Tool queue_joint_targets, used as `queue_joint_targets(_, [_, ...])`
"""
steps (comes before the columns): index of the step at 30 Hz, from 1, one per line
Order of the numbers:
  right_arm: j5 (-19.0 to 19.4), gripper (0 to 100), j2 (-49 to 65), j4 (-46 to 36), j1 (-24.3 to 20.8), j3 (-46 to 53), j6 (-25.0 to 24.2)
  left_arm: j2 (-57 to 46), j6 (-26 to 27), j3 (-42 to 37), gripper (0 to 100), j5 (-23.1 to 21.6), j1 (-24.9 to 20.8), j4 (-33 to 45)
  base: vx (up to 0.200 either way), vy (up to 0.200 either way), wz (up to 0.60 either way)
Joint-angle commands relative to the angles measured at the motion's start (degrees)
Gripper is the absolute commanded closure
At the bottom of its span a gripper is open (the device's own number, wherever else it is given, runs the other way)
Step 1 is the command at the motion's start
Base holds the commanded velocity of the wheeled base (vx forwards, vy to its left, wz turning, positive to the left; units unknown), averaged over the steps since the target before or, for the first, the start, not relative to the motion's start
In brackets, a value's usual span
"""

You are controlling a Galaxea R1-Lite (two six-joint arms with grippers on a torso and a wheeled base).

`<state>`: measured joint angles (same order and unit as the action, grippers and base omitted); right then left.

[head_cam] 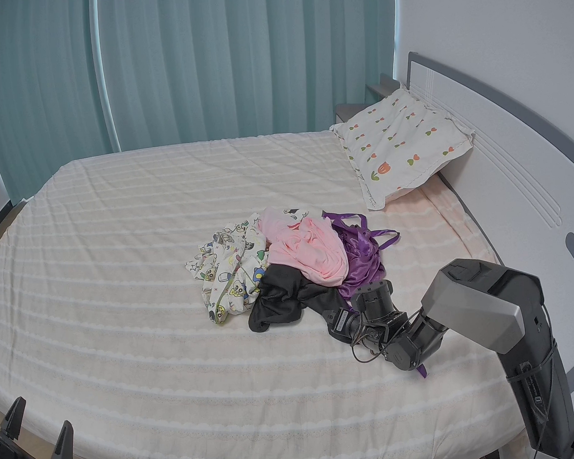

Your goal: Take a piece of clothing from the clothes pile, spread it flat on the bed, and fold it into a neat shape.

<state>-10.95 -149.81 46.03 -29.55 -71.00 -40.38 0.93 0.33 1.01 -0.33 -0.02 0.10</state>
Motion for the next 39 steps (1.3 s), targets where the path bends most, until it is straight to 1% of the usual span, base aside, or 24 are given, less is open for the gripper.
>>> queue_joint_targets(1, [-0.13,100,-1.54,-0.24,-0.42,-2.57,-0.05,-0.66,0.11,-0.92,0,-0.02,0.02,-0.01,0.000,0.000,0.00])
queue_joint_targets(8, [-0.30,100,-0.57,-0.15,-0.68,0.25,-0.14,-0.66,0.02,-0.92,0,-0.02,0.02,-0.01,0.000,0.000,0.00])
queue_joint_targets(9, [1.02,100,2.94,0.73,-0.51,5.78,-0.76,-0.66,0.02,-0.92,0,-0.02,0.02,-0.01,0.000,0.000,0.00])
queue_joint_targets(12, [3.39,100,6.81,2.57,-0.24,11.06,-2.60,-0.75,-0.07,-0.92,0,-0.46,0.02,-0.01,0.000,0.000,0.00])
queue_joint_targets(13, [4.79,100,9.62,4.86,-0.07,15.10,-4.54,-0.75,-0.07,-0.92,0,-1.08,0.02,0.08,0.000,0.000,0.00])
queue_joint_targets(14, [5.85,100,11.47,6.53,0.02,17.56,-5.33,-0.75,-0.07,-0.92,0,-1.43,0.02,0.08,0.000,0.000,0.00])
queue_joint_targets(15, [6.20,100,12.00,7.05,0.02,18.35,-5.50,-0.75,-0.07,-0.92,0,-1.52,0.02,0.08,0.000,0.000,0.00])
queue_joint_targets(16, [8.40,100,14.72,10.13,0.28,22.57,-5.94,-0.75,0.02,-0.92,0,-2.04,0.02,0.08,0.000,0.000,0.00])
queue_joint_targets(17, [9.37,100,16.04,11.71,0.46,25.29,-5.94,-0.66,-0.07,-0.92,0,-2.13,0.02,-0.01,0.000,0.000,0.00])
queue_joint_targets(18, [9.80,100,17.18,13.12,0.46,27.49,-5.94,-0.75,-0.07,-0.92,0,-2.13,0.02,-0.01,0.000,0.000,0.00])
queue_joint_targets(19, [9.80,100,17.18,13.12,0.46,27.49,-5.94,-0.75,-0.07,-0.92,0,-2.13,0.02,-0.01,0.000,0.000,0.00])
queue_joint_targets(21, [10.16,100,19.12,17.25,0.46,32.94,-6.03,-0.66,-0.15,-0.92,0,-2.13,0.02,-0.01,0.000,0.000,0.00])
queue_joint_targets(26, [10.24,100,20.08,23.40,0.28,39.18,-6.12,-0.75,-0.33,-0.92,0,-2.13,0.02,-0.10,0.000,0.000,0.00])
queue_joint_targets(28, [10.24,100,20.26,25.34,0.11,40.94,-6.12,-0.66,-2.00,-0.31,0,-2.31,0.02,-1.42,0.000,0.000,0.00])
queue_joint_targets(30, [10.33,100,20.44,28.50,-0.07,43.22,-6.21,1.36,-8.94,6.63,0,-3.71,-0.15,-4.76,0.000,0.000,0.00])
queue_joint_targets(32, [10.33,100,20.44,28.50,-0.07,43.22,-6.21,1.36,-8.94,6.63,0,-3.71,-0.15,-4.76,0.000,0.000,0.00])
queue_joint_targets(33, [10.33,100,20.44,31.58,-0.24,44.89,-6.21,7.42,-7.89,8.74,0,-7.23,0.11,-5.20,0.000,0.000,0.00])
queue_joint_targets(34, [10.33,100,20.44,32.19,-0.33,45.25,-6.21,8.39,-5.69,8.57,0,-8.72,0.02,-4.84,0.000,0.000,0.00])
queue_joint_targets(36, [10.33,100,20.44,33.07,-0.51,45.95,-6.29,10.50,-4.02,7.78,0,-12.68,-0.06,-4.14,0.000,0.000,0.00])
queue_joint_targets(37, [10.33,100,20.44,33.33,-0.51,46.12,-6.38,11.38,-4.02,7.51,0,-13.56,-0.06,-3.79,0.000,0.000,0.00])
queue_joint_targets(38, [10.24,100,20.35,34.12,-0.51,46.48,-6.38,14.72,-3.84,7.07,0,-15.49,0.02,-2.65,0.000,0.000,0.00])
queue_joint_targets(39, [10.24,100,20.35,34.83,-0.60,46.83,-6.29,17.18,-3.49,6.81,0,-16.02,-0.06,-2.12,0.000,0.000,0.00])
